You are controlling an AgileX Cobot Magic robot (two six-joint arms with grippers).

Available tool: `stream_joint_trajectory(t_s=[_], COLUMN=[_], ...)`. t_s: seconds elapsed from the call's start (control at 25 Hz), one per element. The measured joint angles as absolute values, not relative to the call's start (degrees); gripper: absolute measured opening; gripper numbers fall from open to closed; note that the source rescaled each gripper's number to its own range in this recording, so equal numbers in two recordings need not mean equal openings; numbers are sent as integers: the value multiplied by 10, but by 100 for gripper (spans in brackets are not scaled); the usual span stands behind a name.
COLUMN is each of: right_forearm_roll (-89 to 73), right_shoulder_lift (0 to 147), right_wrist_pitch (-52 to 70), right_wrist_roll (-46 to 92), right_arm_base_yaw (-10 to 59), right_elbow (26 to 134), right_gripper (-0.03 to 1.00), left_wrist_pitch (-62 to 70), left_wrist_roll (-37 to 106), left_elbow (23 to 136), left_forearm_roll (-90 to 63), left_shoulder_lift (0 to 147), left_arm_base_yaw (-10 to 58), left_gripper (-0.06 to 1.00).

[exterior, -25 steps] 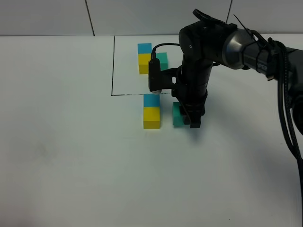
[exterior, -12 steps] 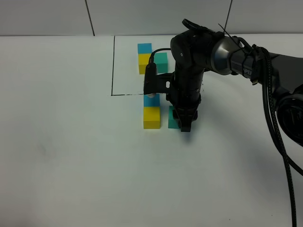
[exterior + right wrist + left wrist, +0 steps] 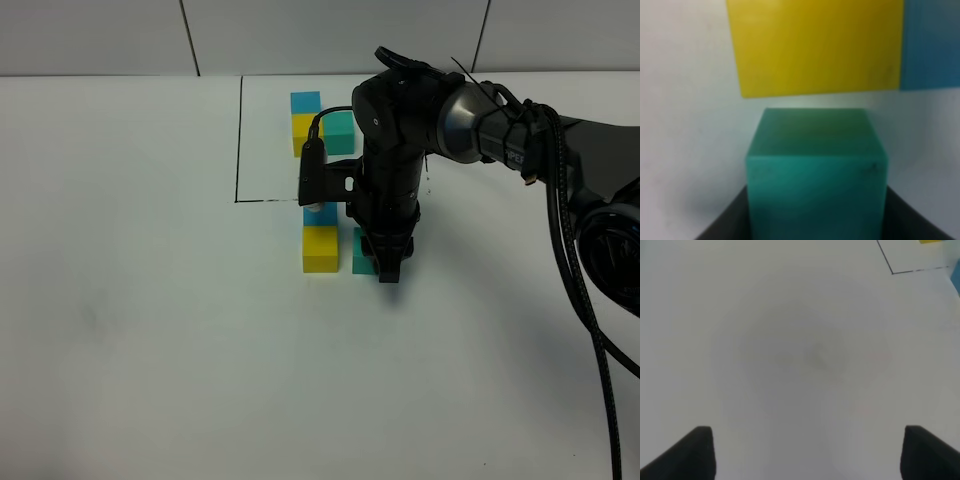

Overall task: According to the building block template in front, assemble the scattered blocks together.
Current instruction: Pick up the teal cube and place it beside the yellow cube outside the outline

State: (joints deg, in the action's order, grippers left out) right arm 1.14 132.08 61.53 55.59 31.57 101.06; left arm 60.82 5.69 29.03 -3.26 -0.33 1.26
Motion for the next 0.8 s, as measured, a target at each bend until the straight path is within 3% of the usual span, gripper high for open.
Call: stream_joint_trajectory(t_s=[0.8], right_forearm_roll=[37], right_shoulder_lift=[1333], right_wrist_pitch=[605], right_wrist_roll=[548], right_arm_base_yaw=[327], right_elbow=[1013], right_gripper=[1], left_wrist_pitch=[608], left_wrist_roll=[57], left_elbow=[290], left_forearm_roll=[-33], left_shoulder_lift=[-3], left_arm_base_yaw=[13], left_gripper=[87])
